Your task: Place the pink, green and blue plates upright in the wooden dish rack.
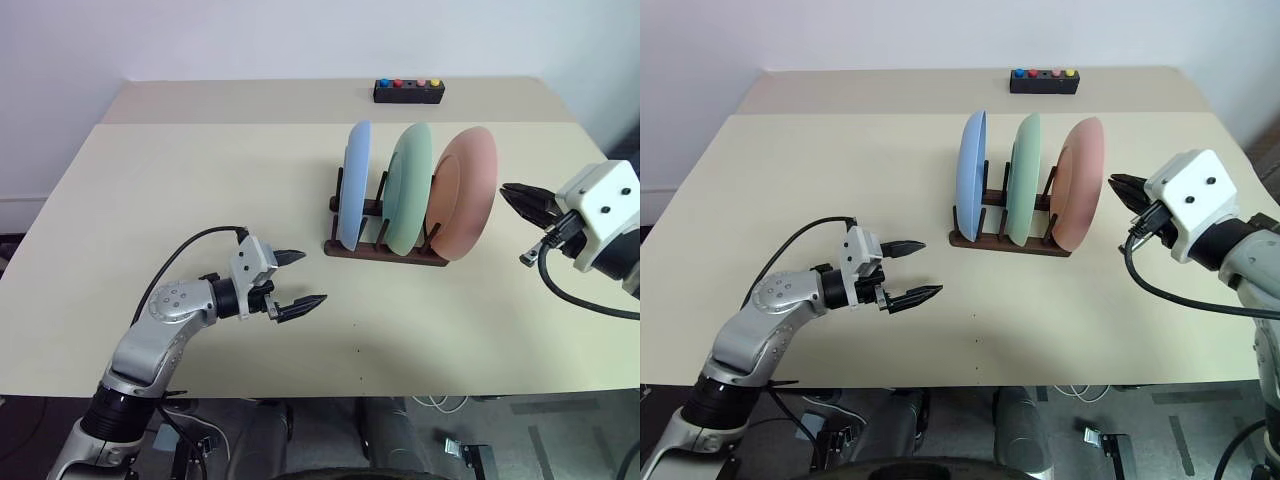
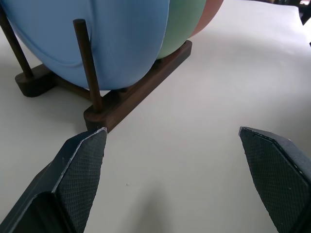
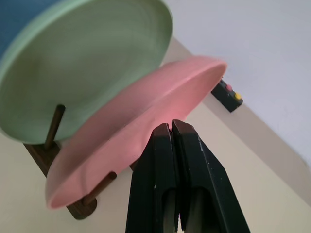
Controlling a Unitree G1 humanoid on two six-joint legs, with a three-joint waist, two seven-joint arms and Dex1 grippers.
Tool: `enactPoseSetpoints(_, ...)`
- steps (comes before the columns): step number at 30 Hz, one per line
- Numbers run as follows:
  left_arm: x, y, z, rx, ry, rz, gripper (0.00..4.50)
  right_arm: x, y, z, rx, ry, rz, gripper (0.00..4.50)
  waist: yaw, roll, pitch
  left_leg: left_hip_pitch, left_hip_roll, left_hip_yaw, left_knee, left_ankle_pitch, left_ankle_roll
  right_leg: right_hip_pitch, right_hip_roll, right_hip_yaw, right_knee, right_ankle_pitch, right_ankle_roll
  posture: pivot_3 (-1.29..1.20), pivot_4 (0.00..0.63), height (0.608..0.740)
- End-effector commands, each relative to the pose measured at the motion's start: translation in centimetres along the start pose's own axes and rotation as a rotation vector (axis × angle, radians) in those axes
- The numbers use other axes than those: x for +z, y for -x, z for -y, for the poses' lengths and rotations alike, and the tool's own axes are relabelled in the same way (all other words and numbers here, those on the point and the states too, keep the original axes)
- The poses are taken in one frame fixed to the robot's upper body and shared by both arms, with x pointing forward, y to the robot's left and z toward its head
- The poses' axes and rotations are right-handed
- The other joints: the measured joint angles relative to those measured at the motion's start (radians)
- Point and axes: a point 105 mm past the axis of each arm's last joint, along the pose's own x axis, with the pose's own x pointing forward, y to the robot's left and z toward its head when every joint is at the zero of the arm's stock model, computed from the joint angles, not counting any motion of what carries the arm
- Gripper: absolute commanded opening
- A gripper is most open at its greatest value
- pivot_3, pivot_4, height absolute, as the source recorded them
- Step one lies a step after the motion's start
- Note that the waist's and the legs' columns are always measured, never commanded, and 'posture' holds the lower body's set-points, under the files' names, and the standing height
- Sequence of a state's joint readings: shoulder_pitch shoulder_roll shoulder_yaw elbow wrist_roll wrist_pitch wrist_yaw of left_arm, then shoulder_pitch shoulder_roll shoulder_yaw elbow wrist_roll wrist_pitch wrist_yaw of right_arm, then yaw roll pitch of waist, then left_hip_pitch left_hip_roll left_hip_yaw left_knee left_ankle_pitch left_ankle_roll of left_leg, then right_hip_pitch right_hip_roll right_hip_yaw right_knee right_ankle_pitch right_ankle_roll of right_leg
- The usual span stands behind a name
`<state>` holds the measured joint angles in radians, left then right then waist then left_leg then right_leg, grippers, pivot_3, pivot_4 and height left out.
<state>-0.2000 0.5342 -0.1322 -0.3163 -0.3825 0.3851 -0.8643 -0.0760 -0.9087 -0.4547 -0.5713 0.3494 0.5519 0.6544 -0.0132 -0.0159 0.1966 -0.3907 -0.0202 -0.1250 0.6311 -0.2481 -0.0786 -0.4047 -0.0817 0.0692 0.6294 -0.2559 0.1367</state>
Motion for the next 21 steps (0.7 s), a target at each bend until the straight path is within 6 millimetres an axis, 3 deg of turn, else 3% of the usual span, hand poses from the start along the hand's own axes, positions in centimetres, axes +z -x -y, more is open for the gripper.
enactPoseSetpoints(1, 0.8, 0.2, -0.1, 0.01, -0.032, 0.024, 4.5, -1.5, 1.3, 1.9, -0.091, 0.008, -0.051, 0.03, 0.002, 0.0, 0.0, 0.0, 0.0, 0.0, 0.0, 0.0, 0.0, 0.0, 0.0, 0.0, 0.0, 0.0, 0.0, 0.0, 0.15, 0.74)
enactPoseSetpoints(5, 0.5, 0.7, -1.1, 0.06, -0.041, 0.018, 4.5, -4.9, 3.3, 2.8, -0.147, -0.038, -0.133, 0.03, 0.002, 0.0, 0.0, 0.0, 0.0, 0.0, 0.0, 0.0, 0.0, 0.001, 0.0, 0.0, -0.001, 0.0, 0.0, 0.0, 0.15, 0.74)
enactPoseSetpoints(10, -0.4, 1.8, -4.2, 0.218, -0.053, 0.004, 4.5, -8.5, 4.9, 3.2, -0.211, -0.128, -0.151, 0.03, -0.005, 0.0, 0.0, 0.002, 0.0, 0.0, 0.0, 0.0, 0.0, 0.001, 0.0, 0.0, 0.001, 0.0, 0.0, 0.0, 0.15, 0.74)
enactPoseSetpoints(16, -1.4, 3.8, -6.2, 0.319, -0.075, -0.027, 4.5, -10.2, 5.1, 2.7, -0.198, -0.207, -0.117, 0.03, -0.005, 0.0, 0.0, 0.002, 0.0, 0.0, 0.0, 0.0, 0.0, 0.001, 0.0, 0.0, 0.001, 0.0, 0.001, 0.0, 0.15, 0.74)
enactPoseSetpoints(21, -1.6, 5.5, -7.0, 0.37, -0.078, -0.042, 4.5, -10.6, 4.8, 0.8, -0.114, -0.276, -0.075, 0.03, -0.004, 0.0, 0.0, 0.002, 0.0, 0.0, 0.0, 0.0, 0.0, 0.001, 0.0, 0.0, 0.001, 0.0, 0.001, 0.0, 0.15, 0.74)
